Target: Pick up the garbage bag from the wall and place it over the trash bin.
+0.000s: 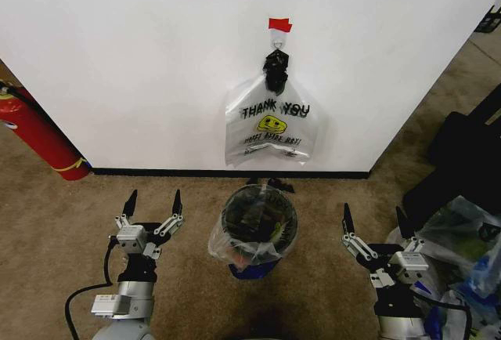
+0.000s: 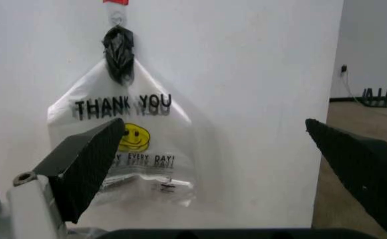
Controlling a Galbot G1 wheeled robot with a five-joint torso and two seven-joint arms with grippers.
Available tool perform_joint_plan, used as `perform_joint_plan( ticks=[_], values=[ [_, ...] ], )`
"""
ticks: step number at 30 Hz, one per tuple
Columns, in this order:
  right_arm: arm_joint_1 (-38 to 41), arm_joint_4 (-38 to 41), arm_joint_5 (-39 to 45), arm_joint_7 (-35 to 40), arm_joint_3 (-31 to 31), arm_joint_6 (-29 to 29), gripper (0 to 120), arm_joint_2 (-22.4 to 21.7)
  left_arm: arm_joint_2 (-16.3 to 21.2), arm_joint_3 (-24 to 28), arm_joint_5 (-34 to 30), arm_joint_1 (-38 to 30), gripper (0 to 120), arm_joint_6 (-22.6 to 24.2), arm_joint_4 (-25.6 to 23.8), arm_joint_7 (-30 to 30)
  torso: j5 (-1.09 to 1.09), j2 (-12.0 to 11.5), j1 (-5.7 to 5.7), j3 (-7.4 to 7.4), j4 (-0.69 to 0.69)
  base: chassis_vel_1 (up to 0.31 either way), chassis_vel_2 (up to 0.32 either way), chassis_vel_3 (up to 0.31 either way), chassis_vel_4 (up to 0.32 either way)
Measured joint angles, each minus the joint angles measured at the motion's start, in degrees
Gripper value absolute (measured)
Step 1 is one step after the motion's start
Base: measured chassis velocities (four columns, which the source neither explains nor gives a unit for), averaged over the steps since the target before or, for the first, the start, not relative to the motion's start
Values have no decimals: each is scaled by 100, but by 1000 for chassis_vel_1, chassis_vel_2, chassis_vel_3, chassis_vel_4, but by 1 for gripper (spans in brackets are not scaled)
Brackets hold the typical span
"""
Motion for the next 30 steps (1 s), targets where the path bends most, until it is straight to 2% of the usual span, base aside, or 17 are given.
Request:
perform_joint_plan(
  ticks=[13,30],
  values=[
    [73,104,-492,0,-323,-194,100,216,149,98,-135,-175,100,75,86,-70,0,0,0,0,0,0,0,0,0],
    [-1,81,-722,-56,-420,-77,100,303,347,183,-170,-150,100,218,-23,-131,0,0,0,0,0,0,0,0,0]
  ],
)
